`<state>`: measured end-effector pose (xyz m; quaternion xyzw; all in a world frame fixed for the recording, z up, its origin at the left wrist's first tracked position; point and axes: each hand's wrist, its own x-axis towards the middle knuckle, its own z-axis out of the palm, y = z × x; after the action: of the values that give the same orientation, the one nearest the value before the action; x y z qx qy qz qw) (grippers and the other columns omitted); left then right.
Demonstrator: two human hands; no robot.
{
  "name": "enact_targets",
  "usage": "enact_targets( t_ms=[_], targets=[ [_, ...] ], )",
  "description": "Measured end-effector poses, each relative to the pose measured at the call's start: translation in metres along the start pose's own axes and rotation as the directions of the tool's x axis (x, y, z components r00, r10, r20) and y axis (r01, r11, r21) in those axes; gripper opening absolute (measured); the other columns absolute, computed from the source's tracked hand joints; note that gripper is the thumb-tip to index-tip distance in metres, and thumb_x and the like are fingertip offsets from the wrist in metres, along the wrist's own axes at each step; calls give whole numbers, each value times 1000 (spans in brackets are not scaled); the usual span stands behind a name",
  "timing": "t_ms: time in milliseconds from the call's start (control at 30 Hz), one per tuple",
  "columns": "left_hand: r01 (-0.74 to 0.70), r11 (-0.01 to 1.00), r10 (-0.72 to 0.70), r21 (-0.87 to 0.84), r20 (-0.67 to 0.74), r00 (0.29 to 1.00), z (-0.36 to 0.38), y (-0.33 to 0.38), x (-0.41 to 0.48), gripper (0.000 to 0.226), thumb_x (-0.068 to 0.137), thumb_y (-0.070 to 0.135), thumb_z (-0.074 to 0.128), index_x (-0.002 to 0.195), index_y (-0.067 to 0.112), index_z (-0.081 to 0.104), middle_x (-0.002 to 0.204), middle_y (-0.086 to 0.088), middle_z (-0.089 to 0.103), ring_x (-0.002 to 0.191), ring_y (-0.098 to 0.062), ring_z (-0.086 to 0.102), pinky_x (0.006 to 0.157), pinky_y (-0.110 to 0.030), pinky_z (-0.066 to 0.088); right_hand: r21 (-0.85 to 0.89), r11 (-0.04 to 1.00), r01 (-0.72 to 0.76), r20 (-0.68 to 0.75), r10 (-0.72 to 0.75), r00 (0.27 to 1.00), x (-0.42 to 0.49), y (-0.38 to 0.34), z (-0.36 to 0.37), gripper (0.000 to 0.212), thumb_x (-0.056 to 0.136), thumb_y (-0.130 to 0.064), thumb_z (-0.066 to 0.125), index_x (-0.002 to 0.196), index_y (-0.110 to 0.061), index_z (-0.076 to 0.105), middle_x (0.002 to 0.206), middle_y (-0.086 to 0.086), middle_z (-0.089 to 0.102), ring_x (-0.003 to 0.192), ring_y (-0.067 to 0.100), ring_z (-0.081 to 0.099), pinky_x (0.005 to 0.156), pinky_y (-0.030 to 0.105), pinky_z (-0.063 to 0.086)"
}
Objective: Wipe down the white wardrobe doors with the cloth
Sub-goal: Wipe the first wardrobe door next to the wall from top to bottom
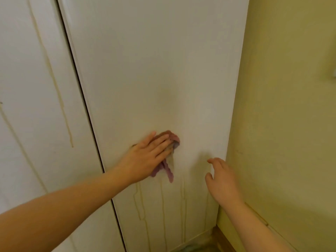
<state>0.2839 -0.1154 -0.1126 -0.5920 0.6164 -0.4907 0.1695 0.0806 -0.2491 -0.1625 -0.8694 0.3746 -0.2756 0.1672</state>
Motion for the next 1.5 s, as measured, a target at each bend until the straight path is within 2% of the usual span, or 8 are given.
enact_targets(
  t_ms=[100,300,500,700,900,1100,1300,1500],
  targets=[
    [163,985,-165,-52,-29,986,-9,-15,2,56,81,23,33,130,4,55,136,-17,52,132,-30,36,115,-44,6,1,1000,16,3,-16,1000,-2,-7,3,46,91,-13,45,136,-17,39,143,-1,37,127,19,37,104,30,32],
    [-119,993,116,23,114,987,-4,1,-32,60,78,31,28,120,10,65,128,-9,60,122,-27,54,115,-43,9,34,996,78,34,-79,996,-9,-34,7,45,91,-14,45,136,-19,40,143,-3,37,126,19,37,101,29,31],
    [305,952,-299,28,-123,946,-14,-39,-30,47,88,16,39,132,5,53,135,-17,52,130,-32,42,114,-45,13,248,966,73,-70,-57,996,-1,-64,4,43,90,-9,48,133,-16,44,141,0,41,127,21,37,103,28,28],
    [-187,977,168,102,172,971,5,-5,-74,71,64,45,71,126,11,61,134,-9,56,127,-25,49,116,-43,6,196,979,57,3,-58,998,-15,-58,19,43,89,-10,48,131,-16,45,139,0,44,126,22,40,101,31,32],
    [281,959,-271,40,-156,950,-7,-45,-43,46,90,18,41,133,6,53,138,-16,50,132,-31,39,115,-46,12,191,982,17,24,-22,999,-17,-53,20,42,90,-11,48,132,-17,44,139,0,44,125,22,41,103,34,34],
    [-139,978,119,156,133,984,-10,-20,-67,56,74,37,51,125,14,62,133,-6,57,127,-24,50,117,-44,4,170,985,9,62,-19,998,-21,-50,20,43,91,-11,47,133,-16,43,140,1,43,126,21,40,103,31,32],
    [366,922,-350,124,-134,927,-25,-63,-42,45,91,17,38,131,5,54,136,-17,52,132,-32,42,115,-48,8,175,984,-27,70,15,997,-24,-50,18,42,92,-11,48,134,-15,43,140,2,43,125,21,41,103,31,32],
    [-81,991,58,106,202,978,-5,-1,-91,57,82,38,36,126,11,61,133,-9,56,127,-24,49,119,-44,-3,152,988,-15,85,2,996,-24,-50,17,43,92,-12,45,135,-18,40,142,-1,40,126,19,38,100,29,32]
  ],
)
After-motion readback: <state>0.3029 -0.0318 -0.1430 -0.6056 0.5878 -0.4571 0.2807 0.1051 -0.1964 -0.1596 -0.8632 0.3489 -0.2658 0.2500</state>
